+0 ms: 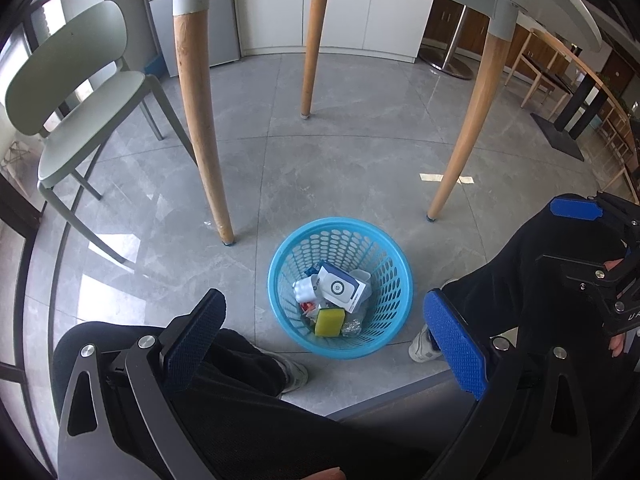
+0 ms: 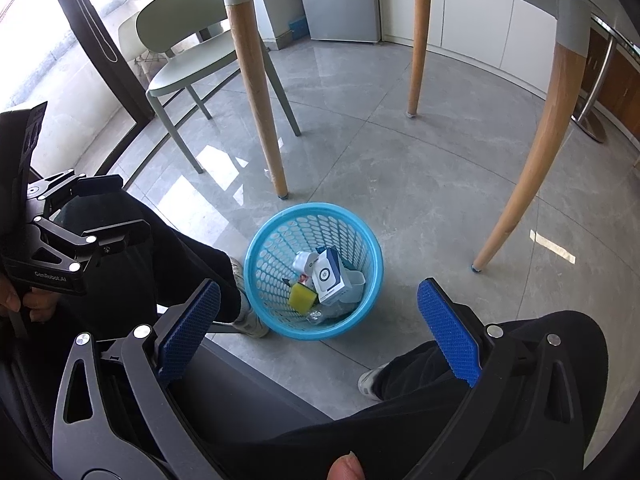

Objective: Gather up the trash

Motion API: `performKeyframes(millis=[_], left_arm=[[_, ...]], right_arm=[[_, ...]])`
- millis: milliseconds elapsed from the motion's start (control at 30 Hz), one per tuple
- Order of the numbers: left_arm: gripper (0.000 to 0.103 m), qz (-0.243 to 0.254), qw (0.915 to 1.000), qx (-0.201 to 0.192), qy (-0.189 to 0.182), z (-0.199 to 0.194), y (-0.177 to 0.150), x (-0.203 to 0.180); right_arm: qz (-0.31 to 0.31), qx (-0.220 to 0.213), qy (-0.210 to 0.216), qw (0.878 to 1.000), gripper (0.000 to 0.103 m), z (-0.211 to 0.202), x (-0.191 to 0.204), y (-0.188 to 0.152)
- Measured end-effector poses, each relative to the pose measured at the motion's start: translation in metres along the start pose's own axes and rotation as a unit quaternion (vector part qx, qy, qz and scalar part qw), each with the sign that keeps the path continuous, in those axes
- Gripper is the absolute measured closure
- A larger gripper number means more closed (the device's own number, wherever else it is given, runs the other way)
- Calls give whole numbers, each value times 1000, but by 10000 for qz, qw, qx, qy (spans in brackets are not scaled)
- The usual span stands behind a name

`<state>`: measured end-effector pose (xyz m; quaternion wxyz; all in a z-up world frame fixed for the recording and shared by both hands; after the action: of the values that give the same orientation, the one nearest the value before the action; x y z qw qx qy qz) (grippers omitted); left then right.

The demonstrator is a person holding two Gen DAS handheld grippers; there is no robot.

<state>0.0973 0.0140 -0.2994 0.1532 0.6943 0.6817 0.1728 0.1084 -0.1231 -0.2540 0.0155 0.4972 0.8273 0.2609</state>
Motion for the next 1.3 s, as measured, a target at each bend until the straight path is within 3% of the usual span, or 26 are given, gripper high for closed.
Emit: performKeyframes(millis=[1300], left_arm=[[6,78,9999,81,-42,2,-5,-6]], right_arm=[[1,50,3,10000,9,2,0,-3]])
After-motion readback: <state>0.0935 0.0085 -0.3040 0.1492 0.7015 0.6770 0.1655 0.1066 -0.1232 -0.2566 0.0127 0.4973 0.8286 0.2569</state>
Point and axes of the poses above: each gripper's, at about its wrist camera, not at the fingertips, and z roughly the way its jaws point, x to its left, y to its top, the point moved 8 cm from there along z, roughly the way its jaws point, and after that the axes turned 6 degrees about y, right-handed, at the moved point
